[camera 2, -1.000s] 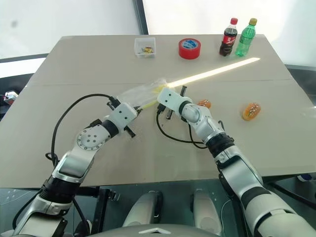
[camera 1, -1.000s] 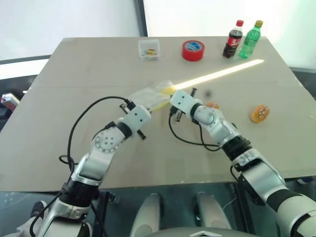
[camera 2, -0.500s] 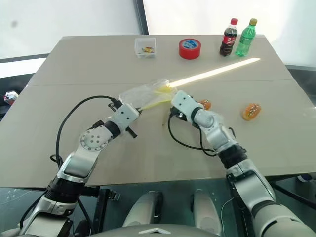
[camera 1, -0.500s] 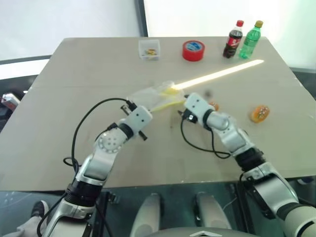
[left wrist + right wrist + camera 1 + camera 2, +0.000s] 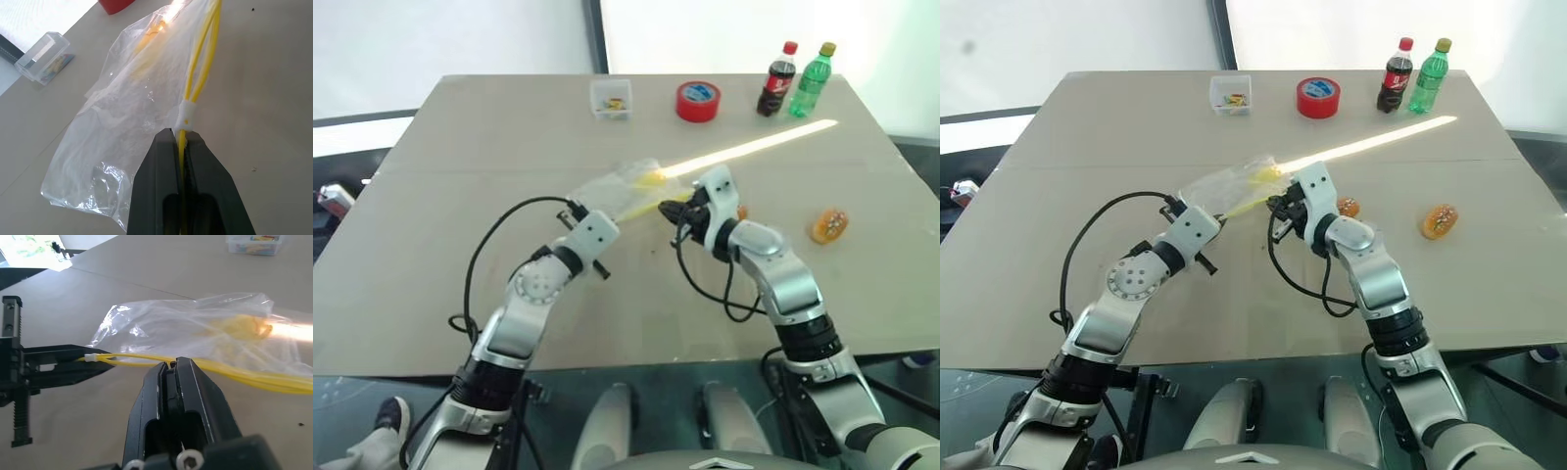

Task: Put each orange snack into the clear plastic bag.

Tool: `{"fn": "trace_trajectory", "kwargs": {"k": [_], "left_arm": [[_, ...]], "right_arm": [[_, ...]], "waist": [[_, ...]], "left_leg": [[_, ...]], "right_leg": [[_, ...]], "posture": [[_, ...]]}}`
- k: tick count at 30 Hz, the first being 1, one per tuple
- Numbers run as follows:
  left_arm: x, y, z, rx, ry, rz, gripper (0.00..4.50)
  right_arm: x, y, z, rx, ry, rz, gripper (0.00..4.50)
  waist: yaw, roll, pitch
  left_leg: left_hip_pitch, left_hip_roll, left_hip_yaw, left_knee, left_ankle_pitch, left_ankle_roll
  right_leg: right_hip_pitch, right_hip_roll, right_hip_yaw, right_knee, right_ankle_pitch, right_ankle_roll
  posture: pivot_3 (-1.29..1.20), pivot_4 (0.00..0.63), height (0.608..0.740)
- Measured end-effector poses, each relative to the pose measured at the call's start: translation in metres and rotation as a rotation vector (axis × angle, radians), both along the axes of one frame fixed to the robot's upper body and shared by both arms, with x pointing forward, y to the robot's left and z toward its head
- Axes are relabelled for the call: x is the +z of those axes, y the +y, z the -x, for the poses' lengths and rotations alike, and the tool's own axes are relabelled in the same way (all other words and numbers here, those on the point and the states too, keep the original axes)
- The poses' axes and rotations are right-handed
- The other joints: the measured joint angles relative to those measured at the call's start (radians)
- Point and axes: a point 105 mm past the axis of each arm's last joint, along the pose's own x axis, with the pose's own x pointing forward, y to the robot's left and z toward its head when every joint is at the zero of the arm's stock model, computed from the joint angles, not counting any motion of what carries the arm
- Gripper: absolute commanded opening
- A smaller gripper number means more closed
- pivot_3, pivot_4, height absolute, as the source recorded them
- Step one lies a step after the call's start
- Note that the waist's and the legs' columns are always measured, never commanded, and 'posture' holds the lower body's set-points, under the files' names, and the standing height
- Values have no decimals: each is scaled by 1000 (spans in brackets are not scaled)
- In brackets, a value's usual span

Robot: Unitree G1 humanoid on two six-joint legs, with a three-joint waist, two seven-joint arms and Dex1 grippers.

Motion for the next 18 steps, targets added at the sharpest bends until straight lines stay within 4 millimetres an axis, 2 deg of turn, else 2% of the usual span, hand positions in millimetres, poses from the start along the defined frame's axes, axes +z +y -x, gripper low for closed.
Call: {"fn": "trace_trajectory", "kwargs": {"k": [8, 18], "left_arm": [[2, -2, -1, -2, -4, 8, 0], [9, -9, 1, -19, -19, 23, 0]], "right_arm": [[-6, 16, -6, 32, 17, 13, 81], [-15, 20, -15, 12, 30, 12, 81]], "waist": [[0, 0, 0], [0, 0, 0]], "left_leg": [[0, 0, 0, 0, 0, 0], [0, 0, 0, 0, 0, 0]], "right_leg": [[0, 0, 0, 0, 0, 0], [0, 0, 0, 0, 0, 0]], "posture": [[0, 150, 740], [0, 150, 740]]}}
